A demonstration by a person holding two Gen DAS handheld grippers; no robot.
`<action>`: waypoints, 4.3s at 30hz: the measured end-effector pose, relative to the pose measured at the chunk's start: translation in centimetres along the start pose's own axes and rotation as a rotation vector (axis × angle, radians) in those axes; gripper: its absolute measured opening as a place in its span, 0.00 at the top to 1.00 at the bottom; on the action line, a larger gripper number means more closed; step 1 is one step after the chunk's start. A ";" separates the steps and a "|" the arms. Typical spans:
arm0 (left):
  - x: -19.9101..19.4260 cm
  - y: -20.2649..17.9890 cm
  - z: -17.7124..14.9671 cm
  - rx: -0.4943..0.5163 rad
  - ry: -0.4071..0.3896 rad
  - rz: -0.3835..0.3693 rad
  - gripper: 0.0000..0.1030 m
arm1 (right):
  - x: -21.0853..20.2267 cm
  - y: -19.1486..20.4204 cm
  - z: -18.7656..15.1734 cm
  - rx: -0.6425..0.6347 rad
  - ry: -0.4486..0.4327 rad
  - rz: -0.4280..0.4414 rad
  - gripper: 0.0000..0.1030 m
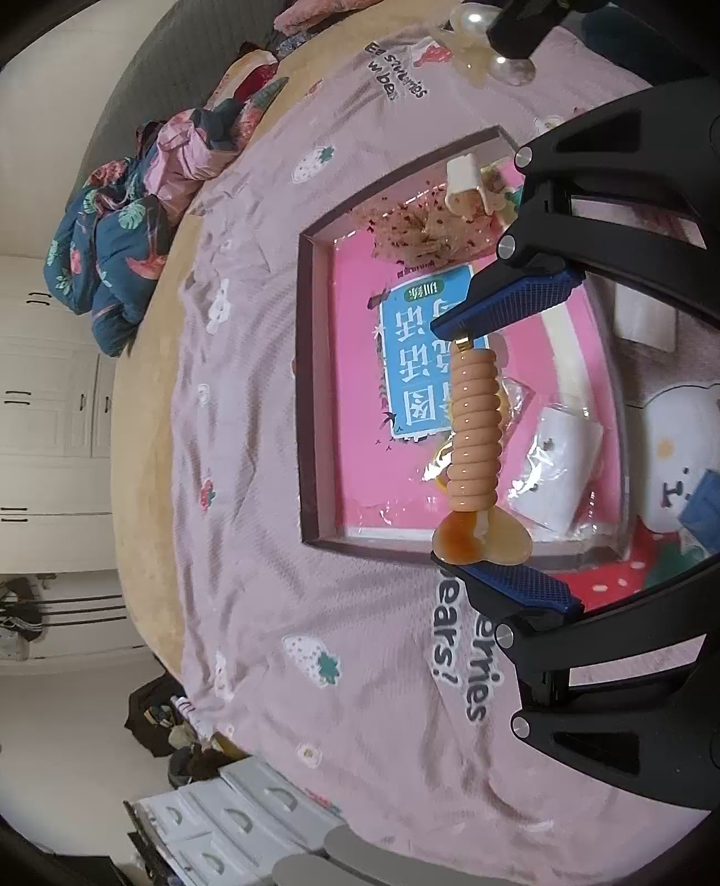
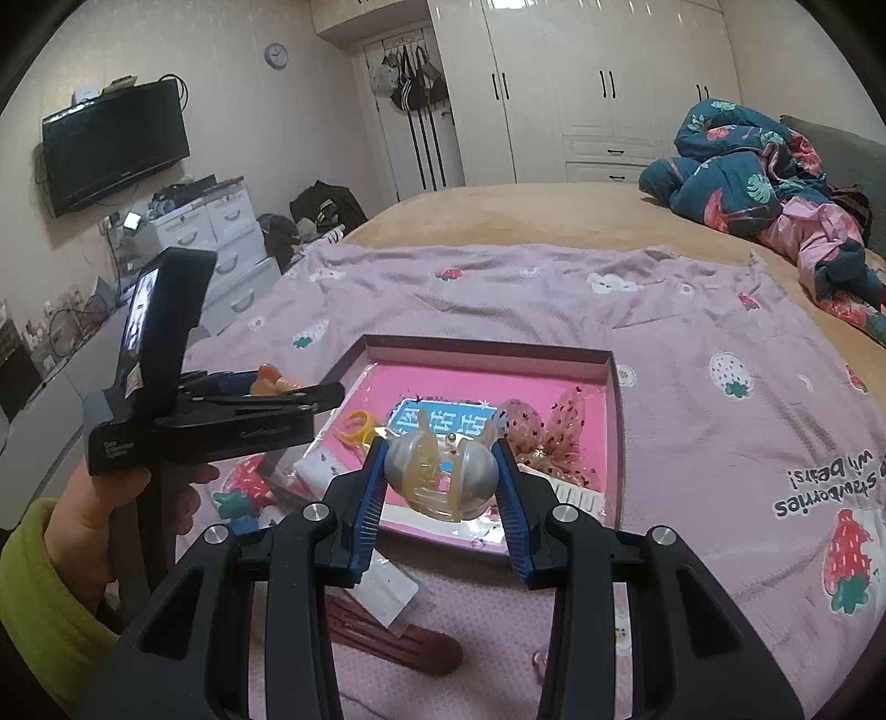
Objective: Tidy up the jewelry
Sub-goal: 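Carry the hair tie left and pearl clip right over the tray box, then open both tools to drop the hair tie and pearl clip into the box, then withdraw both tools from the tray box and move over the remaining accessories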
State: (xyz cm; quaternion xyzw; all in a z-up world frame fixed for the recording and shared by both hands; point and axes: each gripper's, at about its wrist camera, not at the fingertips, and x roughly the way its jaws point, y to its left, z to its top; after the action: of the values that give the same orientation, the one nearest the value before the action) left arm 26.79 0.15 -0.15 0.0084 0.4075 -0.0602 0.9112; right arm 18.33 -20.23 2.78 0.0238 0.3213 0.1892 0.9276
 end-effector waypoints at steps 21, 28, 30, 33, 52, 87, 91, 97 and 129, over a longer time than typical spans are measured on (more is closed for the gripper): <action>4.0 1.2 -0.8 -0.025 0.081 -0.051 0.35 | 10.6 1.5 -2.3 -0.080 0.177 -0.030 0.65; 4.8 1.0 -1.0 -0.019 0.101 -0.048 0.35 | 12.1 1.7 -3.1 -0.082 0.204 -0.030 0.65; 5.0 1.0 -1.1 -0.019 0.106 -0.047 0.35 | 12.4 1.7 -3.2 -0.077 0.209 -0.027 0.64; 5.1 1.0 -1.2 -0.017 0.110 -0.044 0.35 | 12.6 1.5 -3.4 -0.066 0.213 -0.024 0.64; 4.3 0.7 -1.5 -0.016 0.102 -0.052 0.29 | 6.8 0.8 -4.0 -0.031 0.127 -0.003 0.29; -12.9 3.0 -4.9 -0.137 -0.173 -0.033 0.09 | -8.3 -1.8 -2.8 0.032 -0.129 -0.043 0.13; -14.0 2.7 -5.8 -0.127 -0.179 -0.032 0.09 | -9.6 -1.6 -2.8 0.023 -0.148 -0.044 0.13; -15.3 2.1 -7.0 -0.107 -0.188 -0.029 0.09 | -11.0 -1.1 -3.0 0.005 -0.170 -0.044 0.13; -14.1 -2.2 -12.4 -0.037 -0.099 -0.064 0.09 | -11.9 -0.6 -7.4 -0.051 -0.081 -0.056 0.11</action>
State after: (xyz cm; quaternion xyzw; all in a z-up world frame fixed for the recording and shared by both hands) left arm 7.99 0.25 2.12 -0.0243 0.3628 -0.0820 0.9279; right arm 5.46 -25.72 3.77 -0.0013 0.2790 0.1704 0.9451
